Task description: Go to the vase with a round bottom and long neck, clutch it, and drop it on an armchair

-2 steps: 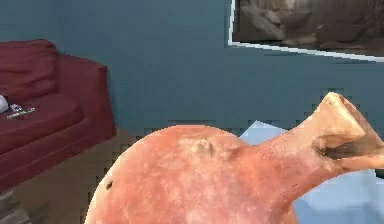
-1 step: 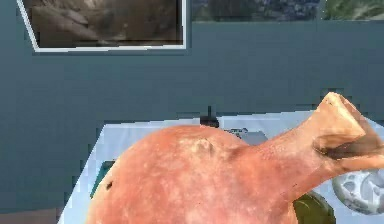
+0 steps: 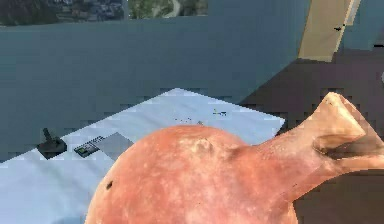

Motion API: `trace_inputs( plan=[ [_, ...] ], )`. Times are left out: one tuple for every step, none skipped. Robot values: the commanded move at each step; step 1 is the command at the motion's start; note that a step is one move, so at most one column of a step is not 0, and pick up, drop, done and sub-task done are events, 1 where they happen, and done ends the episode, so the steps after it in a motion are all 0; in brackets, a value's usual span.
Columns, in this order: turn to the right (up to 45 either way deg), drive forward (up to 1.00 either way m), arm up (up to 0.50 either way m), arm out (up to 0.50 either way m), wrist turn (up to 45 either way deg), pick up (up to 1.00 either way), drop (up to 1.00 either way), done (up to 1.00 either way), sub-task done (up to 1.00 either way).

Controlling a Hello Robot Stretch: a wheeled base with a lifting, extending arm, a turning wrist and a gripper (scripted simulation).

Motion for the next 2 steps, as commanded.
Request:
trace_inputs(
  plan=[
    [36.0,0.0,0.0,0.0,0.0,0.0,0.0,0.0,0.0],
    [3.0,0.0,0.0,0.0,0.0,0.0,0.0,0.0,0.0]
  ],
)
